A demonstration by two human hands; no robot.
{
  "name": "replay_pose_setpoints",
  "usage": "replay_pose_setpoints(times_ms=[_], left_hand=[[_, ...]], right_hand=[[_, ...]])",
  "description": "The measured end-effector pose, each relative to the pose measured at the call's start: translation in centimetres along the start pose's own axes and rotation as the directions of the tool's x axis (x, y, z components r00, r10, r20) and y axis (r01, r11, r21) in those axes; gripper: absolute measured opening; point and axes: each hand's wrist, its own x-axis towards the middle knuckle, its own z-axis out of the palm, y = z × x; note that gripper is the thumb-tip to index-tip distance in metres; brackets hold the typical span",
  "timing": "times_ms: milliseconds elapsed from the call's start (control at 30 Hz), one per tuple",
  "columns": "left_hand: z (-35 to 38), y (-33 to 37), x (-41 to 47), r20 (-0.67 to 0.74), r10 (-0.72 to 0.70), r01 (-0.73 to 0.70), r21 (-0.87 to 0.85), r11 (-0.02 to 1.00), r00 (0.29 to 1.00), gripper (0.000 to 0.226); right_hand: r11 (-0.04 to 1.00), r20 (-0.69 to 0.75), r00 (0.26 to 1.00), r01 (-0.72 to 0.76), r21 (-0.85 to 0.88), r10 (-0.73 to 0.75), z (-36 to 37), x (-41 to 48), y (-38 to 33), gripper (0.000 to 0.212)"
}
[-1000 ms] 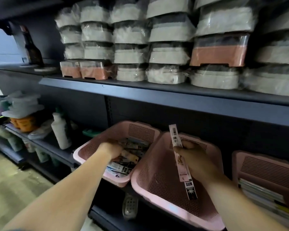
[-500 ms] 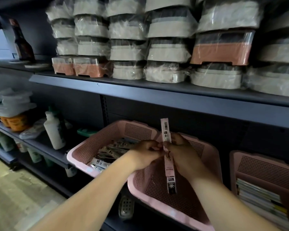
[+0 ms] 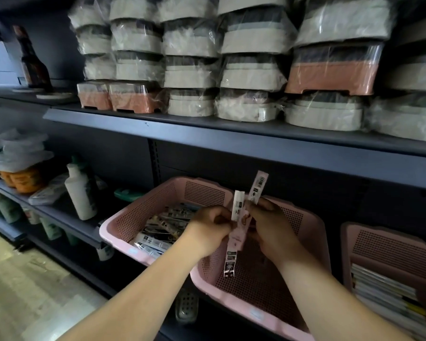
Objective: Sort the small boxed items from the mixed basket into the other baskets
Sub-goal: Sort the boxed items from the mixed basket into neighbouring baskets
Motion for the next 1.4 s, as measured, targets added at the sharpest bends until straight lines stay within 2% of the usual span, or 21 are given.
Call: replay_pose_setpoints(times_ms=[133,200,300,367,533,667,767,800,867,967,1067,1133,1200,1333,1400], left_hand=[[-1.8,0.2,0.1,-0.073,-0.061,0.056,-0.077,0.996,0.995,0.014],[-3.2,0.3,0.4,-0.142,-0.137,0.110,-0.186,0.976,0.980,0.010],[-5.7,-0.7,2.1,-0.213,-0.331,0.217,-0.426,0.878,0.919,0.007],[-7.0,-1.2,2.3,-0.221,-0.444,0.281,-0.519,0.807,0.868,0.010],[-7.7,-1.9,0.7,-0.156,-0.582,0.432,-0.524,0.734,0.798,0.019],[-7.1,-1.8,0.6,-0.185,-0.554,0.429,-0.456,0.780,0.812,0.017],[-6.5,-1.6,1.2,-0.216,-0.450,0.368,-0.335,0.868,0.866,0.025],[-6.2,-1.1,1.1,-0.206,-0.409,0.347,-0.280,0.895,0.889,0.025],[-5.2,0.6,0.5,-0.129,-0.326,0.290,-0.233,0.928,0.937,0.009],[-3.3,1.2,0.6,-0.038,-0.225,0.212,-0.210,0.954,0.974,0.012],[-2.3,1.3,0.7,-0.060,-0.111,0.097,-0.199,0.975,0.992,0.010],[-2.2,1.2,0.9,-0.101,-0.118,0.093,-0.225,0.970,0.988,0.011],[-3.1,0.9,1.5,-0.181,-0.171,0.100,-0.347,0.932,0.969,0.011],[-6.0,-0.4,3.5,-0.293,-0.375,0.150,-0.577,0.803,0.880,0.011],[-6.9,-1.7,4.1,-0.280,-0.470,0.238,-0.588,0.773,0.837,0.015]], right_hand=[[1.000,-0.010,1.000,-0.001,-0.023,0.001,0.0,0.2,0.3,0.016],[0.999,-0.014,1.000,-0.007,-0.034,0.007,0.0,0.3,0.5,0.015],[0.999,-0.003,1.000,-0.013,-0.047,0.013,0.0,0.4,0.8,0.015],[0.998,0.004,1.000,-0.015,-0.066,0.016,0.0,0.4,0.9,0.015],[0.992,0.023,1.000,-0.012,-0.128,0.015,0.2,0.1,0.9,0.015],[0.982,0.033,0.999,0.009,-0.187,-0.003,0.2,0.1,0.8,0.015],[0.963,0.081,0.996,0.057,-0.264,-0.037,0.3,-0.2,0.7,0.012],[0.953,0.110,0.993,0.076,-0.294,-0.045,0.4,-0.3,0.7,0.012],[0.937,0.175,0.983,0.103,-0.334,-0.045,0.5,-0.6,0.6,0.012],[0.916,0.270,0.962,0.133,-0.378,-0.028,1.0,-0.9,0.5,0.014],[0.880,0.311,0.950,0.166,-0.445,-0.022,1.4,-1.0,0.5,0.016],[0.856,0.295,0.955,0.185,-0.483,-0.039,1.4,-1.0,0.5,0.020],[0.848,0.247,0.967,0.178,-0.500,-0.057,1.1,-0.8,0.4,0.020],[0.868,0.166,0.986,0.105,-0.485,-0.026,-0.1,-0.7,0.2,0.019],[0.876,0.157,0.988,0.081,-0.475,-0.006,-0.5,-0.7,0.3,0.026]])
